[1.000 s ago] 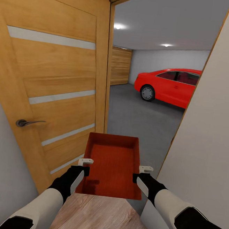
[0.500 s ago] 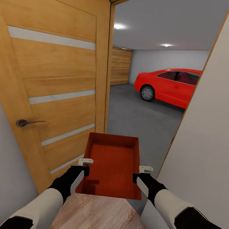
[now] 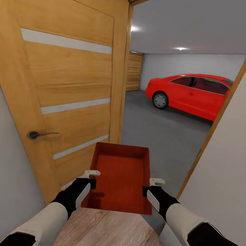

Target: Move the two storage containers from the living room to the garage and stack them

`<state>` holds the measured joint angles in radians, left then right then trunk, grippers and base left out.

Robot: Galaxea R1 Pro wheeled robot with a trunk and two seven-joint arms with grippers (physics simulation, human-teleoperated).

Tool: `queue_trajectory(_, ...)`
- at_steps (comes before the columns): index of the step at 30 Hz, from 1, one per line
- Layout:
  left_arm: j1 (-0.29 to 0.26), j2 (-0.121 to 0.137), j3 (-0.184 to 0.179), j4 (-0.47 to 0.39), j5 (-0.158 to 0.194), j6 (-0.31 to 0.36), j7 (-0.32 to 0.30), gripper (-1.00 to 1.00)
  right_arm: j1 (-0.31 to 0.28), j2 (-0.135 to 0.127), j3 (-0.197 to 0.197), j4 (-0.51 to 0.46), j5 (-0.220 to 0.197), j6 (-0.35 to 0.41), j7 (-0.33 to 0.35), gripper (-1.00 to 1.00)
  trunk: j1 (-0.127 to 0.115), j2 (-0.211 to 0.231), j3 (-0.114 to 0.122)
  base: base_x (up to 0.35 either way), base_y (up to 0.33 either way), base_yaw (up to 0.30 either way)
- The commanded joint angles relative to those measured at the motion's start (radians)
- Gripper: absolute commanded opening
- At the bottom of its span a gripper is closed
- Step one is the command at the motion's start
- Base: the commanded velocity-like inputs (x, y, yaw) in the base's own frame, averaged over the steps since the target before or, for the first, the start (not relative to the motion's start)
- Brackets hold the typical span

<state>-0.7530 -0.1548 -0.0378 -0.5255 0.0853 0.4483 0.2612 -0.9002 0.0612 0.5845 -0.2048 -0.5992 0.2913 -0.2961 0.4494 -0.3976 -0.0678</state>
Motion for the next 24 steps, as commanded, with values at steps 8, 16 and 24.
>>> queue_trajectory(8, 0.0, 0.001, -0.002, -0.001, -0.009, 0.01, 0.012, -1.0, -0.002, -0.01, -0.023, -0.004, 0.027, 0.006, -0.016, -1.0, 0.001, -0.002, 0.001, 0.003, 0.018, -0.163)
queue_trajectory(16, 0.0, 0.001, -0.002, -0.001, -0.009, 0.01, 0.012, -1.0, -0.002, -0.01, -0.023, -0.004, 0.027, 0.006, -0.017, -1.0, 0.001, -0.002, 0.005, 0.0, 0.0, -0.235)
queue_trajectory(24, 0.0, 0.001, -0.002, -0.001, -0.009, 0.01, 0.012, -1.0, -0.002, -0.011, -0.023, -0.003, 0.027, 0.008, -0.016, -1.0, 0.001, -0.002, 0.005, 0.0, 0.017, -0.031)
